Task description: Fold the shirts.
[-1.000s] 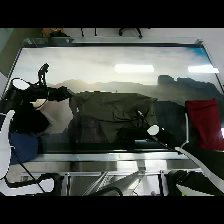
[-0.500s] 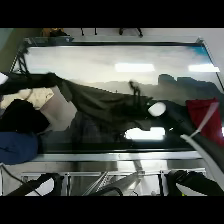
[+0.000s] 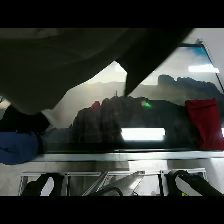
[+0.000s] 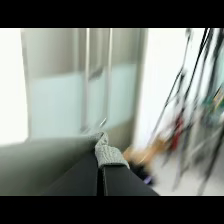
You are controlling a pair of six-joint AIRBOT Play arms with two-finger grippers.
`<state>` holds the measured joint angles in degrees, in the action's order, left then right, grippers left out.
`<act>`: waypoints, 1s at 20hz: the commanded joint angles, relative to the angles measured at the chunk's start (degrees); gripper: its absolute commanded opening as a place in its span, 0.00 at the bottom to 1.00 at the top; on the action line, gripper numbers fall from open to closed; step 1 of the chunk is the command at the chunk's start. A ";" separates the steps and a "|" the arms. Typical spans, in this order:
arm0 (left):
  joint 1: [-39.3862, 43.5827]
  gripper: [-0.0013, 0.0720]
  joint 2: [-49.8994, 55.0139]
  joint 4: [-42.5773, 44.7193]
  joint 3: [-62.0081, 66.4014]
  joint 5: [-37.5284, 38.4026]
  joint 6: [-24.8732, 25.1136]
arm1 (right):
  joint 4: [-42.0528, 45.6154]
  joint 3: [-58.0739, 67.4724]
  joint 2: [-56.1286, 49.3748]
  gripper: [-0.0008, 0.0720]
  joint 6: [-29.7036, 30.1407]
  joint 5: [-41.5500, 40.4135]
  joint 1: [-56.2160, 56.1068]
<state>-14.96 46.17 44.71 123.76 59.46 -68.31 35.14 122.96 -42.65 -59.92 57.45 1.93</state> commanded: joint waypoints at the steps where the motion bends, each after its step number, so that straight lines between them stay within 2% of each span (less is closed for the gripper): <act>1: -3.61 0.04 -3.19 0.81 5.05 -0.39 -0.07 | 2.49 7.72 -0.09 0.03 0.04 3.26 2.49; 5: -4.00 0.04 2.56 -2.71 4.50 6.45 -0.83 | 2.82 1.97 -5.27 0.03 -2.10 9.33 2.51; 8: -3.48 0.04 8.22 -14.82 -7.23 8.90 -0.07 | 2.86 -11.21 -8.68 0.03 -2.16 10.49 2.49; 9: -1.60 0.04 10.40 -16.09 -12.68 9.55 1.40 | 2.99 -16.06 -10.19 0.03 -1.66 10.43 2.49; 12: 7.76 0.04 19.54 -7.69 -25.66 7.91 5.18 | 6.32 -27.63 -16.63 0.03 -0.85 8.00 2.49; 14: 13.84 0.04 28.63 1.01 -30.86 1.33 5.22 | 10.97 -33.09 -22.99 0.03 0.09 2.71 2.49; 16: 16.26 0.04 40.46 3.76 -30.27 -4.90 5.03 | 14.25 -34.05 -31.87 0.03 0.15 -3.34 2.69; 18: 16.22 0.04 52.26 3.61 -23.82 -3.67 4.11 | 12.37 -33.88 -40.52 0.03 0.11 -10.23 3.43; 19: 15.96 0.04 57.81 3.58 -19.08 -0.28 3.04 | 9.79 -33.88 -43.80 0.08 0.15 -13.92 3.80; 20: 15.74 0.39 62.49 3.63 -13.79 3.85 1.36 | 7.48 -33.79 -45.94 0.36 0.15 -16.83 4.22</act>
<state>-0.27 94.35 46.33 101.75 58.89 -64.53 45.76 90.32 -79.57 -59.99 50.92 5.32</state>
